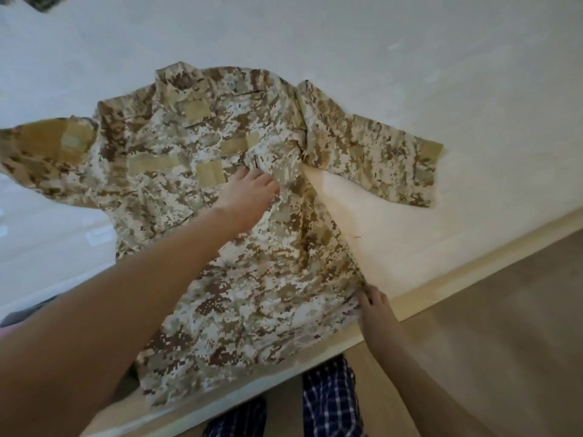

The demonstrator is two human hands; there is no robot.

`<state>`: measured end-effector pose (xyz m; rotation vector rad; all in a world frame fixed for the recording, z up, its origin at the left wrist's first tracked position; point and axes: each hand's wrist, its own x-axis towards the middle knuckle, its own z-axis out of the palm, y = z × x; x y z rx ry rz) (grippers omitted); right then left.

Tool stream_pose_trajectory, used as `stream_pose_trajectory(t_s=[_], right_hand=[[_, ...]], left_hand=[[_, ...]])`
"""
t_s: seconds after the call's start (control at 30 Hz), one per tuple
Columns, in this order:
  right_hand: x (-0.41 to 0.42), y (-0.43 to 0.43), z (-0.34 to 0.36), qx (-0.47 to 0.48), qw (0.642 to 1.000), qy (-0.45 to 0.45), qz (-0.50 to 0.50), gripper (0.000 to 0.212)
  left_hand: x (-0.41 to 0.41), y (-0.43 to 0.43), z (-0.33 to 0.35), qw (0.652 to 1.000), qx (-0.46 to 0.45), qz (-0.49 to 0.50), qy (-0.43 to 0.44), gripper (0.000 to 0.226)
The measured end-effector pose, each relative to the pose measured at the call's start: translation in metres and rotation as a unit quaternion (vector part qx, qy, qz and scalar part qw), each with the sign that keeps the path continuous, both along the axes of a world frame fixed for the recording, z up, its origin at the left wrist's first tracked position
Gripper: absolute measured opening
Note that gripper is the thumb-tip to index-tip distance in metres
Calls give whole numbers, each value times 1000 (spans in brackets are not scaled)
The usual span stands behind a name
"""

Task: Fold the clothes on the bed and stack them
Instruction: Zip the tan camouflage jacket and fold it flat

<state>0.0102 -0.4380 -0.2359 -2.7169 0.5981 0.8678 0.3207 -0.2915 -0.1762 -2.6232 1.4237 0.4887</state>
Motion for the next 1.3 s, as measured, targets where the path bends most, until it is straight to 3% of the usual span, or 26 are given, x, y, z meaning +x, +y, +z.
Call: stream_pose_trajectory(t_s=[0.1,0.23,0.3,0.4,0.47,0.57,0.67,0.7,0.83,0.9,0.97,1.07,1.17,1.23,1.3], right_hand=[[1,-23,-7,49,994,-96,-7,39],[-6,-44,-4,156,964,-204,-69,29],[-9,-47,-3,189,937,-249,-155,26],[-20,-42,2,211,862,-307,-344,28],[-25,-36,6,228,833,-289,-412,29],[-24,-36,6,267,842,-220,-415,27],[-14,-50,7,236,845,-238,-416,14],[-9,-55,7,216,854,-250,-402,9],[25,-54,0,189,926,-206,-253,33],[40,-49,-4,188,930,-187,-255,25],[40,-50,-2,231,899,-197,-315,13],[24,-60,7,338,815,-199,-426,9],[15,-62,14,388,771,-175,-474,10],[14,-61,12,402,745,-159,-508,14],[16,-62,7,383,745,-144,-526,20]], left_hand=[[17,-41,-6,996,7,-77,-39,54],[28,-90,-21,985,61,-152,-62,41],[32,-103,-29,972,104,-192,-85,39],[45,-109,-29,954,162,-215,-131,40],[55,-109,-26,941,205,-212,-163,41],[59,-109,-24,929,241,-217,-177,42],[58,-110,-25,929,235,-219,-182,39],[58,-110,-26,930,233,-218,-182,38],[56,-113,-23,915,266,-238,-191,41],[55,-115,-21,897,291,-260,-208,42],[57,-117,-18,880,304,-286,-225,38],[65,-117,-9,866,313,-305,-241,32],[78,-118,2,875,299,-299,-234,32],[91,-120,9,920,234,-257,-182,30],[103,-126,15,966,147,-189,-94,32]])
